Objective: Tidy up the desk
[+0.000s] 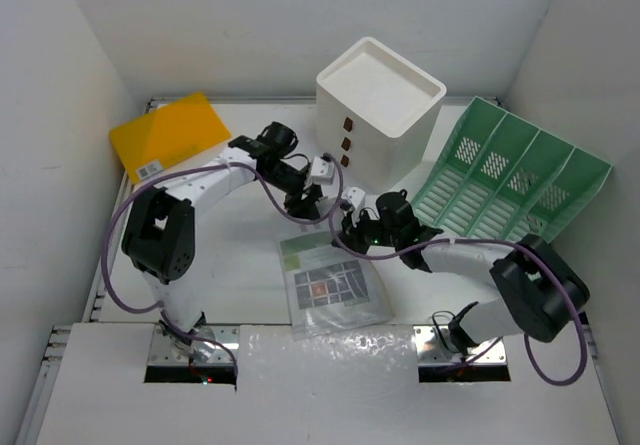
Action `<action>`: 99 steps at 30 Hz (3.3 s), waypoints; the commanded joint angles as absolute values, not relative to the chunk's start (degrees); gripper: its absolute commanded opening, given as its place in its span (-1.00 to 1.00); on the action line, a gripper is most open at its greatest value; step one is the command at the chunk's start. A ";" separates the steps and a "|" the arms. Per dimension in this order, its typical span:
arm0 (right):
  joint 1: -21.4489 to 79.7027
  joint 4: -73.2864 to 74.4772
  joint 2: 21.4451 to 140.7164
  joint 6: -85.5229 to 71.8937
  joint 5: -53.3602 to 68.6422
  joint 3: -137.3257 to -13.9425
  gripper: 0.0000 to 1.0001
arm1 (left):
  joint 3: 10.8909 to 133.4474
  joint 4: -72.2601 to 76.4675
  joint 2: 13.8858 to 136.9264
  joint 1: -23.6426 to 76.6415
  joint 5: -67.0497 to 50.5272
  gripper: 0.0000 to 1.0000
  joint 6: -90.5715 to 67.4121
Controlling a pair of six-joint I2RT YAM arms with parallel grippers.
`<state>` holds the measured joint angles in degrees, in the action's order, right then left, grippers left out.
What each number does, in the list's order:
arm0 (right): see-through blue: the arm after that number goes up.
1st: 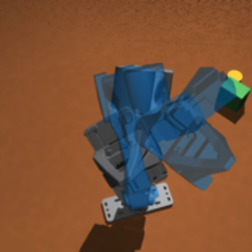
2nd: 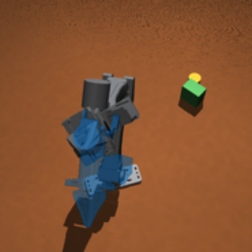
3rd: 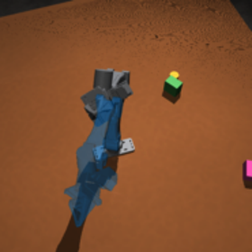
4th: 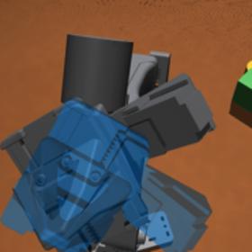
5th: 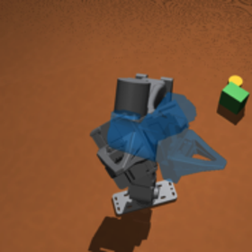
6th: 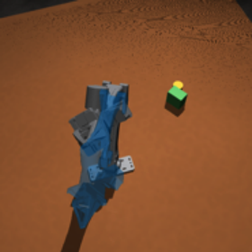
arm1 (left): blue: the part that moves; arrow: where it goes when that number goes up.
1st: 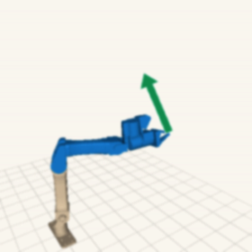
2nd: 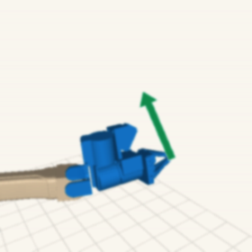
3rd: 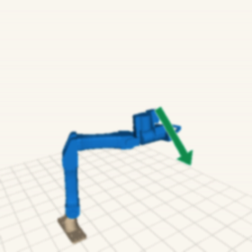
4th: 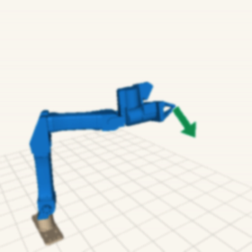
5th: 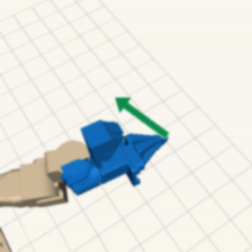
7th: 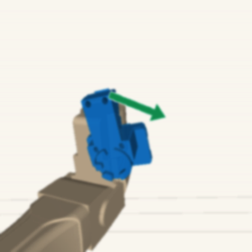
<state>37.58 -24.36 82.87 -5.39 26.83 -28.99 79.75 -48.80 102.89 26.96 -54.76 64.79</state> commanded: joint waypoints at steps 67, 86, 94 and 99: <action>27.79 -69.00 74.44 39.92 -65.48 -53.10 -1.00 | 67.41 -11.07 72.16 27.33 21.53 0.99 11.95; 25.58 -96.66 87.09 32.69 -63.89 -37.00 -1.00 | 64.60 -7.91 72.68 27.33 20.21 0.99 14.06; 25.66 -93.61 90.00 24.35 -67.06 -34.10 -1.00 | 63.90 -8.17 73.83 27.25 20.48 0.99 15.29; 28.03 -85.01 86.41 21.28 -66.19 -32.35 0.30 | 62.93 -10.01 74.00 24.89 16.62 0.99 17.14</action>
